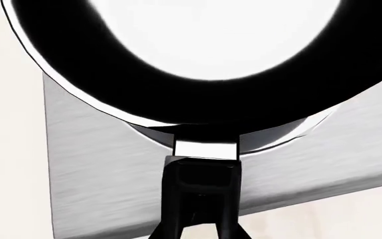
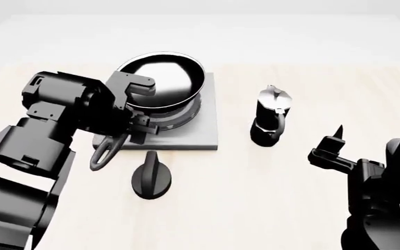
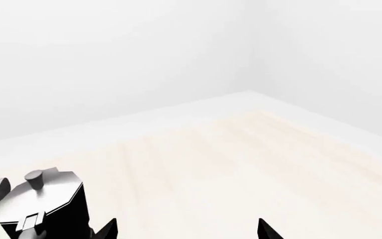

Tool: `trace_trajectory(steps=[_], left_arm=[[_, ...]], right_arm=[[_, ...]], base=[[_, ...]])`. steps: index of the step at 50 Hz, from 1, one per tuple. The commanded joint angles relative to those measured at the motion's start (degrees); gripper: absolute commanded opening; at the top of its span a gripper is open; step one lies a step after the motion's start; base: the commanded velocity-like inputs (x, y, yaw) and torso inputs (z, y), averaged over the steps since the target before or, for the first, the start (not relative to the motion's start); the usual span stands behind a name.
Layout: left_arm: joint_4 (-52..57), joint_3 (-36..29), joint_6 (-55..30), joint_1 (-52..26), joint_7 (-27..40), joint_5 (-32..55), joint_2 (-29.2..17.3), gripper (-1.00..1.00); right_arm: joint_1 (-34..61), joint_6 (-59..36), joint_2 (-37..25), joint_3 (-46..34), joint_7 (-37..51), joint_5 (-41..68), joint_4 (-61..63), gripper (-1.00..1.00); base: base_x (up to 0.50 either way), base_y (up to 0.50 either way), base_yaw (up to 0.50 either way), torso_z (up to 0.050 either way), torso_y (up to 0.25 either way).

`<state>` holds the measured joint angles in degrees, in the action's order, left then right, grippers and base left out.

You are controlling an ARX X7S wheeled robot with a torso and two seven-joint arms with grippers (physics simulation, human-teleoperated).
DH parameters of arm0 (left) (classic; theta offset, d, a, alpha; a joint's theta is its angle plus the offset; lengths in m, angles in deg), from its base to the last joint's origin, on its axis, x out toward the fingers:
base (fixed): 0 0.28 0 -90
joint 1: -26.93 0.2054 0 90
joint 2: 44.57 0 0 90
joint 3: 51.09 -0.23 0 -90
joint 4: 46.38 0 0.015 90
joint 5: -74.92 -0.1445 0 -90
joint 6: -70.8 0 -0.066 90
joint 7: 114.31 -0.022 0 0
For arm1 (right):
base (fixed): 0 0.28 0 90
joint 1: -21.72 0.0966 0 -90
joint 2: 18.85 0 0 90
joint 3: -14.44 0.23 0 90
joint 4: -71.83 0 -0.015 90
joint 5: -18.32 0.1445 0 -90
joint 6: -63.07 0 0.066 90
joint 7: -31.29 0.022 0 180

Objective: Turn on the stove and put the frying pan on it.

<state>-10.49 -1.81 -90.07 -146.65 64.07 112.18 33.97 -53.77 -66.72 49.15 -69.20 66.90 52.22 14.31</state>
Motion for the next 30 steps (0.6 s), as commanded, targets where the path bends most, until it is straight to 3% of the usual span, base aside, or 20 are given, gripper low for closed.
trace_trajectory(steps=[1,7,30], left_arm=[[-5.53,1.35,5.52,-0.73,-4.70,-3.72,3.31,-1.00],[-10.00,0.56,8.17,-1.54,-6.44,-4.68,4.47,-1.00],[-9.44,1.22,6.24,-1.17,-4.34,-4.17,3.77,-1.00]], right_arm=[[-0.09,-0.07,1.19,1.77,-1.47,-0.13,0.05,1.00],[-0.19,0.03,1.11,1.85,-1.36,-0.02,0.22,1.00],[-0.28,0.21,0.84,1.92,-1.08,0.48,0.33,1.00]], base=[[0.00,0.00,0.00,0.000,0.000],[0.00,0.00,0.00,0.000,0.000],[0.00,0.00,0.00,0.000,0.000]])
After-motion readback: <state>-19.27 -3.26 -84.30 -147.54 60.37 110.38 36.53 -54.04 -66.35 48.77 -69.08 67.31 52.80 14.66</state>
